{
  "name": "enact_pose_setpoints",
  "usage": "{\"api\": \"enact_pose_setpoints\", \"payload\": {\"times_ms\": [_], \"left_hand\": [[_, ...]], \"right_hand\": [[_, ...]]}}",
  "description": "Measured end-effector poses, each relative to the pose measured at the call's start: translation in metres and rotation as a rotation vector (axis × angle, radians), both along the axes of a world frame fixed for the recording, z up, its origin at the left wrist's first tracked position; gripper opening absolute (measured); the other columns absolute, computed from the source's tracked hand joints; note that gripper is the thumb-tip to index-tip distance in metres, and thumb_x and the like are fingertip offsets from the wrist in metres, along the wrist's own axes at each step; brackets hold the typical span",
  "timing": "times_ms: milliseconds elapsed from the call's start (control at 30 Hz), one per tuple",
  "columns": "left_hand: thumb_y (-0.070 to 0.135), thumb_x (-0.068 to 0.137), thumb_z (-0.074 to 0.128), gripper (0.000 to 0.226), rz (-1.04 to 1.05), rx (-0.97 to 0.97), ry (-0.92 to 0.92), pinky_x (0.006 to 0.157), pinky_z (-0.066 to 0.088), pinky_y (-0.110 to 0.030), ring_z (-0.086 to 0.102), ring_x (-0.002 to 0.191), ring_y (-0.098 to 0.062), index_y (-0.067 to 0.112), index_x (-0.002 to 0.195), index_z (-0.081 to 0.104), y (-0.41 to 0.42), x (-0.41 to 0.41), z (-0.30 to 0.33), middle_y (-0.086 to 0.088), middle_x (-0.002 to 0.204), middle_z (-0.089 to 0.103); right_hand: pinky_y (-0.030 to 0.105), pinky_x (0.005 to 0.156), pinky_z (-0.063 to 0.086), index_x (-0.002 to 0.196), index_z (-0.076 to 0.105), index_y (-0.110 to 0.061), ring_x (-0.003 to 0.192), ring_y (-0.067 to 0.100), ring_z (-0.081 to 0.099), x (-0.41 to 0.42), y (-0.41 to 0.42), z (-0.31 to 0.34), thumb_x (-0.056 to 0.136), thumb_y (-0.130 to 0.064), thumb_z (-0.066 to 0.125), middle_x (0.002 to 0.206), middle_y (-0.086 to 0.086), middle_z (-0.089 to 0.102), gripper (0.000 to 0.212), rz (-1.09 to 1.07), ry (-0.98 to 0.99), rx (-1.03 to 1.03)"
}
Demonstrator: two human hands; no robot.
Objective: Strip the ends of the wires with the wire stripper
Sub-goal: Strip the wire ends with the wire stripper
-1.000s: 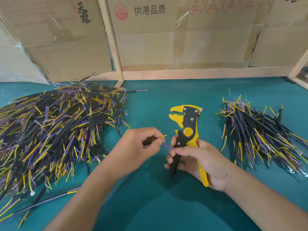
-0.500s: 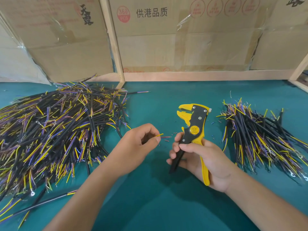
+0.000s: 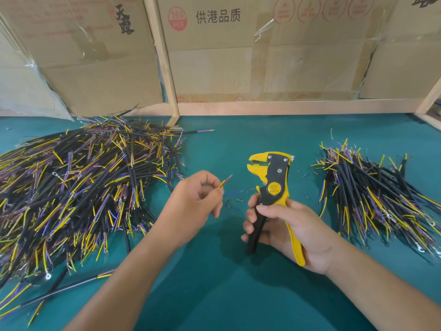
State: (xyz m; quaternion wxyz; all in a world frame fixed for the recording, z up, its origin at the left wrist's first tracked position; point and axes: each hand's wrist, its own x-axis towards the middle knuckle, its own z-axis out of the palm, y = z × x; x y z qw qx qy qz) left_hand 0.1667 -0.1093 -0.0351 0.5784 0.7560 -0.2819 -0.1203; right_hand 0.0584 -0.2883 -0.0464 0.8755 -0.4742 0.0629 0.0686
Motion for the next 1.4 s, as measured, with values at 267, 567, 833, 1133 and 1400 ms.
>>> {"api": "enact_pose_setpoints", "payload": {"times_ms": [267,567,833,1133,1400], "left_hand": [[0.025,0.089,0.061,0.007,-0.101,-0.14,0.084,0.049,0.016,-0.037,0.022,0.049,-0.02,0.027,0.091,0.055,0.011,0.008,0.009,-0.006,0.061,0.065],[0.024,0.095,0.055,0.014,-0.174,-0.135,0.092,0.047,0.018,-0.033,0.023,0.047,-0.017,0.015,0.1,0.046,0.01,0.008,0.006,-0.006,0.068,0.065],[0.021,0.091,0.057,0.013,-0.068,-0.15,0.033,0.047,0.027,-0.02,0.03,0.049,-0.015,0.015,0.094,0.068,0.012,0.011,0.007,-0.004,0.067,0.066],[0.031,0.086,0.065,0.016,0.022,-0.072,-0.043,0.049,0.03,-0.016,0.036,0.053,-0.009,0.018,0.078,0.069,0.013,0.011,0.01,0.009,0.06,0.053],[0.02,0.084,0.065,0.013,-0.054,-0.128,-0.027,0.05,0.027,-0.018,0.03,0.052,-0.01,0.011,0.075,0.067,0.012,0.005,0.015,0.008,0.055,0.042]], "right_hand": [[0.049,0.079,0.052,0.107,0.061,-0.003,0.075,0.033,0.055,-0.001,-0.009,0.0,0.088,-0.016,0.061,0.085,0.017,0.053,0.023,0.177,0.045,-0.059],[0.048,0.078,0.052,0.106,0.063,-0.003,0.075,0.034,0.055,-0.001,-0.01,-0.001,0.088,-0.018,0.062,0.085,0.018,0.054,0.023,0.193,0.048,-0.049],[0.048,0.077,0.051,0.105,0.063,-0.002,0.073,0.033,0.055,-0.005,-0.014,0.002,0.089,-0.02,0.065,0.083,0.018,0.054,0.025,0.31,0.022,-0.057],[0.048,0.077,0.051,0.106,0.062,-0.001,0.073,0.033,0.056,-0.005,-0.01,-0.003,0.089,-0.021,0.065,0.082,0.017,0.056,0.026,0.35,-0.003,-0.037],[0.048,0.077,0.051,0.108,0.061,-0.002,0.074,0.033,0.056,-0.006,-0.008,-0.004,0.09,-0.023,0.068,0.083,0.017,0.056,0.029,0.41,-0.033,0.007]]}}
